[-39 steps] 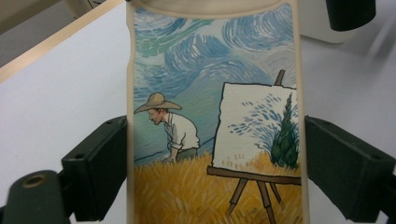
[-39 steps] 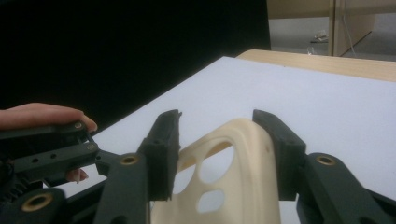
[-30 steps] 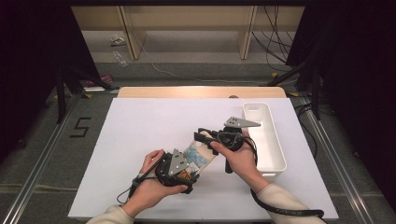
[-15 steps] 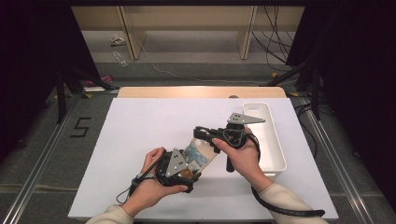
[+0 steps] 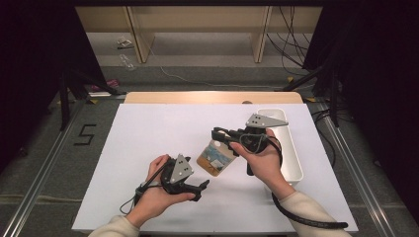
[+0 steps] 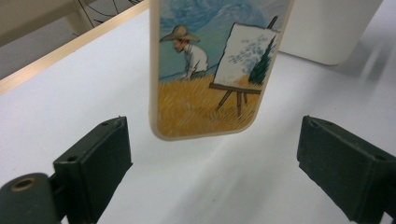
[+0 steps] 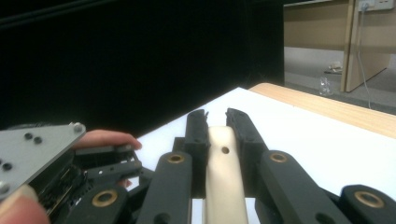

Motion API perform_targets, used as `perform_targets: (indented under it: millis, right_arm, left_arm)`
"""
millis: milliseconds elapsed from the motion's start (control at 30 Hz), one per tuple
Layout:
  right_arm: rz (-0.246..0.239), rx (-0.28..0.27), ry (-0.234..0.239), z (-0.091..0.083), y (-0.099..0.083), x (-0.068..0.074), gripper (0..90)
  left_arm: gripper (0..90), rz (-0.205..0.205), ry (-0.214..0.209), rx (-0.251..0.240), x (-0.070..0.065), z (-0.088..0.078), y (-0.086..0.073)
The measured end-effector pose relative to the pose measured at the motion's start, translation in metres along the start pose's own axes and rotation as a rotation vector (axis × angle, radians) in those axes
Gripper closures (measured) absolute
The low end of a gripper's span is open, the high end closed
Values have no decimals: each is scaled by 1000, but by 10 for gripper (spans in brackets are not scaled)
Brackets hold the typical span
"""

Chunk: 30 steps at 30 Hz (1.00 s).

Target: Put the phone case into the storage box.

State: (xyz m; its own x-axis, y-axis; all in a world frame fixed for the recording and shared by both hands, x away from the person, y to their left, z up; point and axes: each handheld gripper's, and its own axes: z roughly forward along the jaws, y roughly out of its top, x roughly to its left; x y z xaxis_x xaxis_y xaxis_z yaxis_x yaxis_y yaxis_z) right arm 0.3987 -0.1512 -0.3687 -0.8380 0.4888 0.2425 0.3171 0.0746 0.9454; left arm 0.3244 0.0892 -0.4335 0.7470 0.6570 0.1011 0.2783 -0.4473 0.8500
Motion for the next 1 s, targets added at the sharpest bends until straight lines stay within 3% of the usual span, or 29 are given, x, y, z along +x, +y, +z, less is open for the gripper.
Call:
perform_targets:
  millis: [167, 400, 467, 667, 1000]
  right_arm:
    - [-67, 42, 10, -2, 6, 0, 798]
    - [-236, 153, 49, -4, 17, 9, 798]
    - [-257, 177, 63, -4, 18, 11, 798]
    - [-301, 248, 92, -1, 17, 16, 798]
    - [-306, 267, 113, 0, 17, 18, 798]
  left_arm:
    - [100, -12, 3, 0, 3, 0, -1]
    - [125, -25, -6, 0, 5, -1, -1]
    - [134, -27, -7, -4, 6, -1, -1]
    - [155, -26, -27, 0, 6, -1, -2]
    - [174, 3, -56, -24, 7, 1, 0]
